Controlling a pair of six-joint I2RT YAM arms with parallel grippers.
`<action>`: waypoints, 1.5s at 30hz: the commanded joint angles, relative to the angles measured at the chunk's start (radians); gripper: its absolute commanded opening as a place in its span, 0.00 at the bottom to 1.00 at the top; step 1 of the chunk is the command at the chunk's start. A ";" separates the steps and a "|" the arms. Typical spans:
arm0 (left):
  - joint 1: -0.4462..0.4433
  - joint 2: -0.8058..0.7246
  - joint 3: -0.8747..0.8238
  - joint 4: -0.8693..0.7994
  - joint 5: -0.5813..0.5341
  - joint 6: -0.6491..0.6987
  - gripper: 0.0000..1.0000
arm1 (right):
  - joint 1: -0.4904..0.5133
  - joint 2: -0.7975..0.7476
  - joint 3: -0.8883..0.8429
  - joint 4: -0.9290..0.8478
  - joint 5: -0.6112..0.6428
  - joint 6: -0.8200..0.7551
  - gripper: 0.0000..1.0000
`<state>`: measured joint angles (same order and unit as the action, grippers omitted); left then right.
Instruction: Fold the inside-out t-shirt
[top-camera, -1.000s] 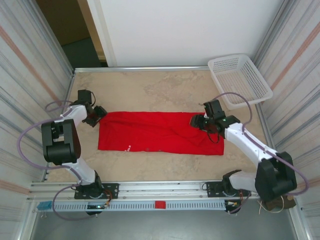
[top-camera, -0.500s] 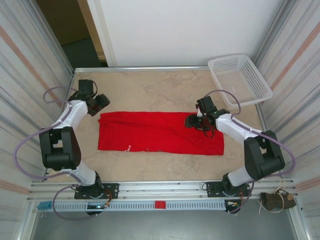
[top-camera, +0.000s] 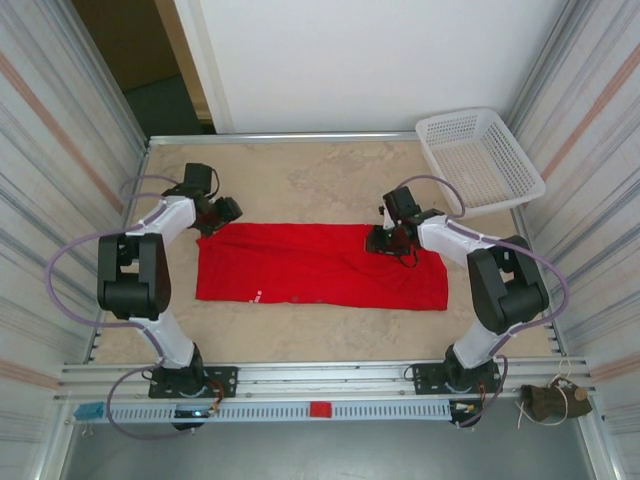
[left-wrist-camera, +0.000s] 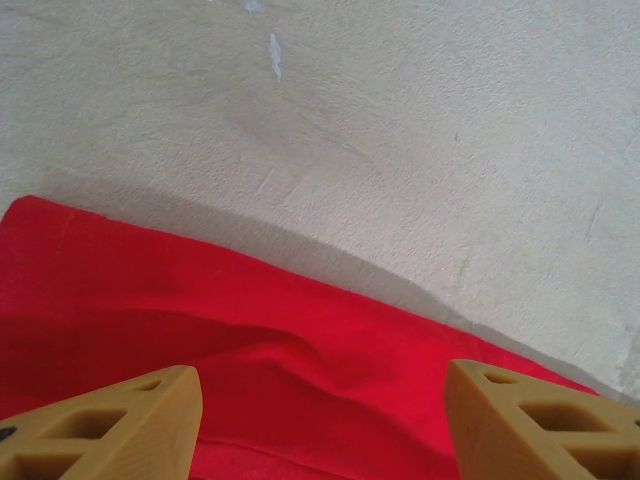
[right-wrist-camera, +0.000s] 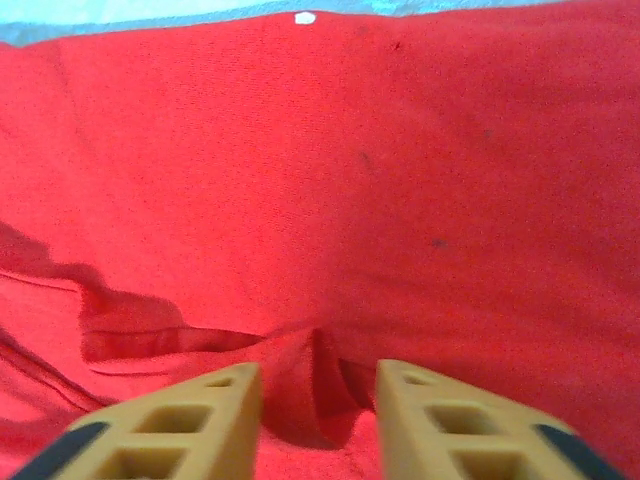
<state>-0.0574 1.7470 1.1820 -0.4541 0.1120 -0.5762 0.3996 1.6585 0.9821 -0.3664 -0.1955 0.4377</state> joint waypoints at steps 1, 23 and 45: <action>0.002 -0.015 0.027 0.008 0.011 -0.010 0.65 | 0.026 -0.010 0.010 -0.023 -0.041 -0.019 0.12; 0.002 -0.067 0.027 0.008 0.021 -0.017 0.65 | 0.420 -0.433 -0.138 -0.174 0.155 0.258 0.44; 0.001 -0.087 0.042 -0.019 0.013 -0.017 0.65 | 0.017 -0.297 -0.205 -0.037 -0.041 0.125 0.12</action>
<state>-0.0574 1.7031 1.1915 -0.4458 0.1303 -0.5842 0.4068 1.3964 0.8093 -0.4110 -0.1978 0.5713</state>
